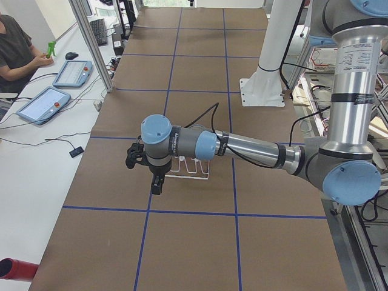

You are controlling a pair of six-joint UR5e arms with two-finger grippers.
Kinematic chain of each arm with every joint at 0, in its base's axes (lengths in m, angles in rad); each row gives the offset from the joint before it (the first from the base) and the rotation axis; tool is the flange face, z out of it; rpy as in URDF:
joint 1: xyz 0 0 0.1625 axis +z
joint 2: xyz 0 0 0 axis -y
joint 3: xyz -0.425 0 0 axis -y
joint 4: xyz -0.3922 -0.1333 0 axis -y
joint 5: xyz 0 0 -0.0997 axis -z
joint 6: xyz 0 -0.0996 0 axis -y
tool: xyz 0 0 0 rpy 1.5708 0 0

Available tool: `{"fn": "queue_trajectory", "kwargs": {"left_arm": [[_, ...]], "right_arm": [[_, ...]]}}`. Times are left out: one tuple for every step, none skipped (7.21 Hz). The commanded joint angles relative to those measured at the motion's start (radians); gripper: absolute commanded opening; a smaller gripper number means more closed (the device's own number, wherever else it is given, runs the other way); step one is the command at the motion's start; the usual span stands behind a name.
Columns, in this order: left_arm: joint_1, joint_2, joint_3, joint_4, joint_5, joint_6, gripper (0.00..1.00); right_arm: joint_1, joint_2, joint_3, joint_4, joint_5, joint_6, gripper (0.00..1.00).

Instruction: Hang cup on cup holder

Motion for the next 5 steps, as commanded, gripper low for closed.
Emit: {"fn": "queue_trajectory", "kwargs": {"left_arm": [[0.002,0.012,0.054,-0.077,-0.004,-0.002,0.98],[0.002,0.010,0.060,-0.077,-0.004,-0.006,0.98],[0.002,0.010,0.077,-0.077,-0.004,-0.003,0.98],[0.002,0.010,0.075,-0.072,0.005,-0.006,0.98],[0.003,0.007,0.094,-0.077,0.017,-0.006,0.98]], "right_arm": [[-0.002,-0.003,-0.014,0.000,0.000,0.000,1.00],[-0.002,-0.001,-0.007,0.000,0.002,-0.002,1.00],[-0.002,0.000,-0.005,0.000,0.005,-0.003,1.00],[-0.002,-0.001,-0.008,-0.002,0.014,-0.003,1.00],[-0.002,0.011,-0.011,-0.017,0.015,-0.003,1.00]]}}
